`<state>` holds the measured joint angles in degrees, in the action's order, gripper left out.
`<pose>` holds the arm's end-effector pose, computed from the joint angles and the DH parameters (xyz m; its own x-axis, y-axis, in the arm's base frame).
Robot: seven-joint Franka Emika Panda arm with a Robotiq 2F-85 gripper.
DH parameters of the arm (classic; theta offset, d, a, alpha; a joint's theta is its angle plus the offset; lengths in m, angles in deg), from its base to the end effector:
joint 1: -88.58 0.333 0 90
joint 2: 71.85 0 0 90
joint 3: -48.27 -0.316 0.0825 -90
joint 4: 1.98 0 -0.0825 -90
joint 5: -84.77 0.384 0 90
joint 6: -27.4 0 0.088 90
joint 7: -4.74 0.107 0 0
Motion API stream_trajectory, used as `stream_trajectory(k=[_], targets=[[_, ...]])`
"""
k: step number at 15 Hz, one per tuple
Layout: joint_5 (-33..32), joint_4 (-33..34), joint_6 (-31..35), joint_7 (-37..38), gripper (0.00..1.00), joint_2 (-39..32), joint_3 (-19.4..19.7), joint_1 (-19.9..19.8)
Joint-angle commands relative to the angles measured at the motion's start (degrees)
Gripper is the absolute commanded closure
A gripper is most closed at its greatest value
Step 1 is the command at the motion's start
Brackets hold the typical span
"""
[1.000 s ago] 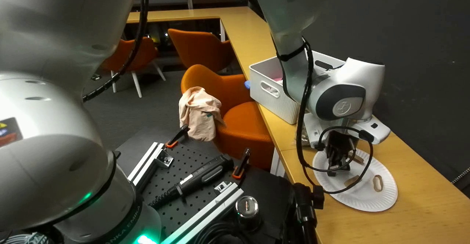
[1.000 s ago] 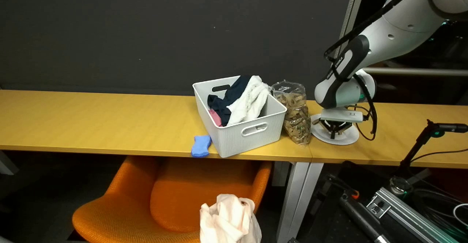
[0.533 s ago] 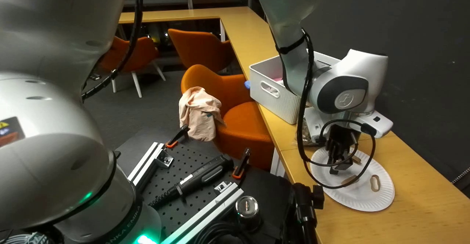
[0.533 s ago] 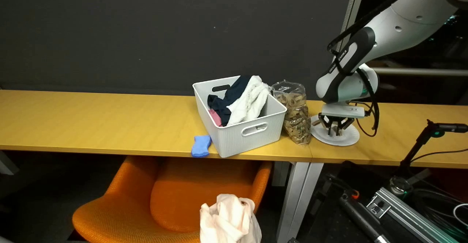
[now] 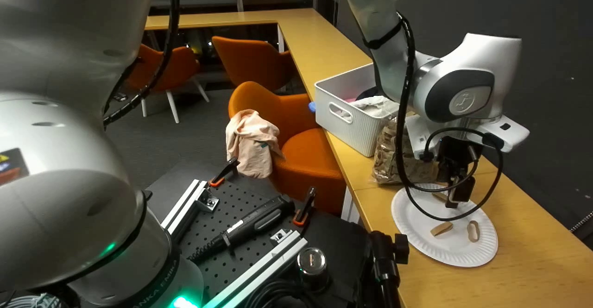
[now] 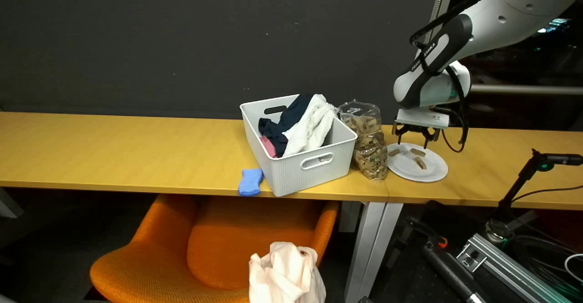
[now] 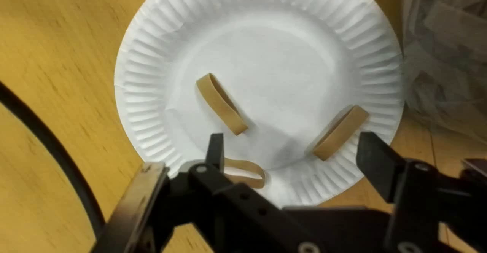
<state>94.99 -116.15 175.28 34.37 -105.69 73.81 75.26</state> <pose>0.4806 -0.3821 0.1935 0.2988 -0.9453 0.1307 -0.9534 -0.2896 0.0848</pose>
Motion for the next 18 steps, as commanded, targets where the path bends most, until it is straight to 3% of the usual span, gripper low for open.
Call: stream_trajectory(k=[1, 7, 18], targets=[[-1.57, 4.63, -0.32, 2.86, 0.00, -3.83, 1.25, -0.79], [-0.63, 11.29, -0.71, 3.02, 0.00, -10.87, 0.98, -3.65], [4.20, 10.61, 1.67, 1.79, 0.00, -11.71, -2.90, -4.85]])
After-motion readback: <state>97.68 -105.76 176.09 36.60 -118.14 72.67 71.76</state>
